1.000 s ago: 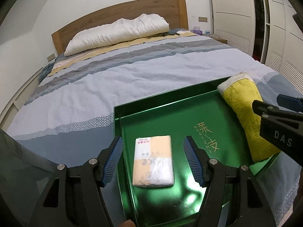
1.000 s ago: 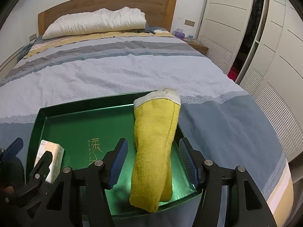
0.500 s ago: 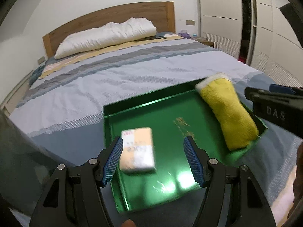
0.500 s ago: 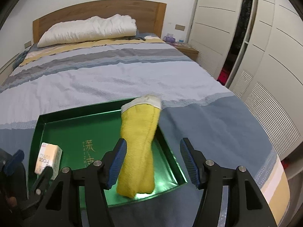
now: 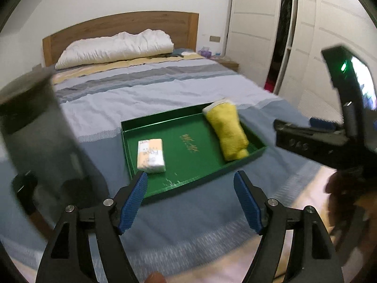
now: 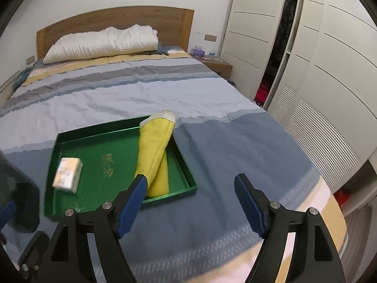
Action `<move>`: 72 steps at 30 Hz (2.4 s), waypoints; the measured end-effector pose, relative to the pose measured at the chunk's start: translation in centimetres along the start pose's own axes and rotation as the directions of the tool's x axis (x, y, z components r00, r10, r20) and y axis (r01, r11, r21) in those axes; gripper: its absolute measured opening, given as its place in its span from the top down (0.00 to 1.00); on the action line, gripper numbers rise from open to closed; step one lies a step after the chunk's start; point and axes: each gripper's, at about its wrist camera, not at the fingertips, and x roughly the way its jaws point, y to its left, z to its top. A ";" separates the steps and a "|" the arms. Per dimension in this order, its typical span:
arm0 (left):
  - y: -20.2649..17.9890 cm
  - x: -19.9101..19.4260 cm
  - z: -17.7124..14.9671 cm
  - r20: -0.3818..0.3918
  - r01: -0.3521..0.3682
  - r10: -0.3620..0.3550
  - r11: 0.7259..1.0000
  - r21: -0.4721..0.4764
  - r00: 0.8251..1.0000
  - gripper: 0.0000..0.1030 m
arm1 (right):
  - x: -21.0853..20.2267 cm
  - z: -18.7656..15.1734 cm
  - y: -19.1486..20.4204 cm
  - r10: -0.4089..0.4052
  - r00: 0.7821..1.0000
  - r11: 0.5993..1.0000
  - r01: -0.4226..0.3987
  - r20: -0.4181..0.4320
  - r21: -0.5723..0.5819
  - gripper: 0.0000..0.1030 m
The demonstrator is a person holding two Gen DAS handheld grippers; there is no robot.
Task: Organize soft objects
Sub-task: 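Open both grippers and withdraw them back toward the remaining items, then close the left gripper on the grey sock while the right gripper grasps the white cloth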
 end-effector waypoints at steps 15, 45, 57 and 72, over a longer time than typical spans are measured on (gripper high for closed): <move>6.0 -20.1 -8.8 0.000 0.014 -0.014 1.000 0.015 1.000 0.16 | -19.1 -7.8 1.3 0.185 0.978 0.982 -0.188 0.098 0.023 0.16; 37.8 -27.7 -25.5 -0.245 -0.388 0.334 0.896 -0.218 0.910 0.16 | -28.7 -21.4 22.4 0.502 0.853 0.834 -0.521 -0.141 -0.180 0.17; 41.9 -23.6 -27.9 -0.318 -0.389 0.311 0.895 -0.220 0.896 0.16 | -25.0 -22.4 30.4 0.544 0.807 0.773 -0.589 -0.230 -0.236 0.19; 44.0 -19.3 -27.9 -0.380 -0.374 0.286 0.910 -0.181 0.879 0.16 | -18.9 -24.8 37.3 0.559 0.754 0.737 -0.643 -0.345 -0.211 0.33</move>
